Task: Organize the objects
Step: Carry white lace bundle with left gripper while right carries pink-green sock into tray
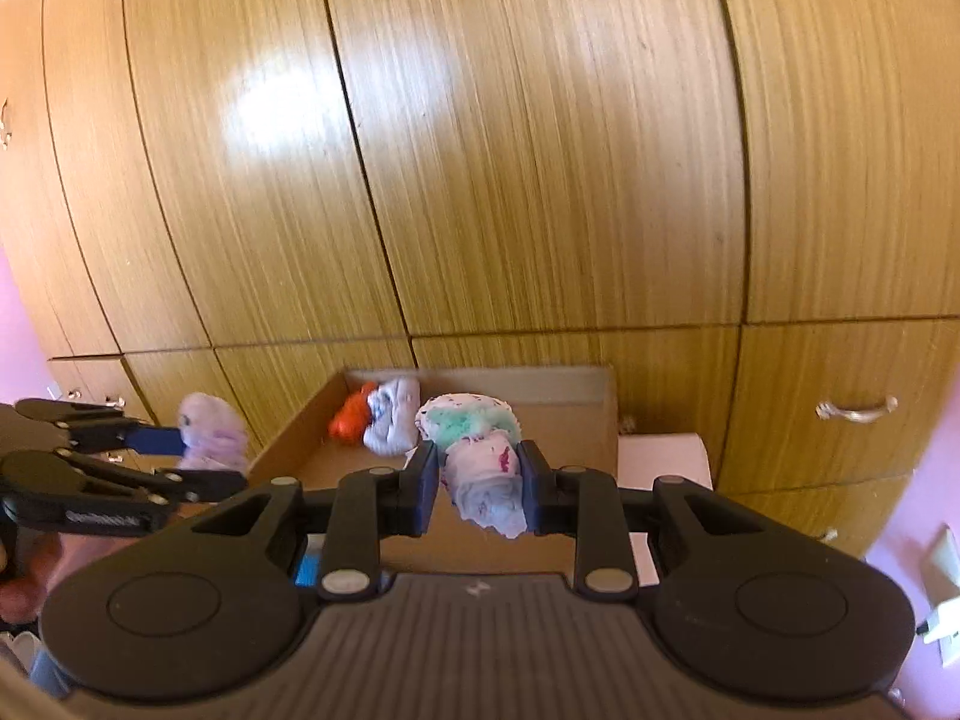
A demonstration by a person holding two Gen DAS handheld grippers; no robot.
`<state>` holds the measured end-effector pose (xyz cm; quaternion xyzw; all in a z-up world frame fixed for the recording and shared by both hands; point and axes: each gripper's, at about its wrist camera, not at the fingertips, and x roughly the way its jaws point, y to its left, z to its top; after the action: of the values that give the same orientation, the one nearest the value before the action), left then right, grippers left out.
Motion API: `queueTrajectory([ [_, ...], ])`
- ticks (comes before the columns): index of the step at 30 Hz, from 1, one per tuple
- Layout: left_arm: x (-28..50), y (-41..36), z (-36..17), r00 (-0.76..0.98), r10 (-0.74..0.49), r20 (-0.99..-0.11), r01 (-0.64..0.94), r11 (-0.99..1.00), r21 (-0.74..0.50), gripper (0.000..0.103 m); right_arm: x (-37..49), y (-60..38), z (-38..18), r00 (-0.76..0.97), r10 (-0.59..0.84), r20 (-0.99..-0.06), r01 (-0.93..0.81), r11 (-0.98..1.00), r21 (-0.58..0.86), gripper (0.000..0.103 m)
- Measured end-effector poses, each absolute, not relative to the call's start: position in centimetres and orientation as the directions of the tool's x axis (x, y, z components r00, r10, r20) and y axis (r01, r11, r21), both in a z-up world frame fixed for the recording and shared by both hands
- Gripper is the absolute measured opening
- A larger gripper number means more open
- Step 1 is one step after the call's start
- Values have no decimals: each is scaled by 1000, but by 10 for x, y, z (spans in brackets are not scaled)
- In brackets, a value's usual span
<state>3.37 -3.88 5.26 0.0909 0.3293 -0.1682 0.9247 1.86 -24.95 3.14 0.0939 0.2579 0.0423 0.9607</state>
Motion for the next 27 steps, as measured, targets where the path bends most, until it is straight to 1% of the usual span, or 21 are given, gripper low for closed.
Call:
queueTrajectory([
  [5, 65, -49, 42, 694, -245, -677, 357, 934, 27, 61, 47, -248, 35, 857, 146, -494, -56, 980, 193, 25],
  [12, 96, -62, 27, 664, -216, -716, 338, 941, 30, 60, 77, -239, 26, 836, 158, -525, -73, 981, 179, 25],
  [21, 133, -70, 10, 635, -177, -752, 343, 937, 69, 61, 116, -236, 13, 806, 155, -571, -69, 983, 170, 26],
  [27, 154, -73, -5, 607, -153, -780, 345, 935, 86, 61, 144, -240, 3, 781, 174, -600, -58, 976, 208, 26],
])
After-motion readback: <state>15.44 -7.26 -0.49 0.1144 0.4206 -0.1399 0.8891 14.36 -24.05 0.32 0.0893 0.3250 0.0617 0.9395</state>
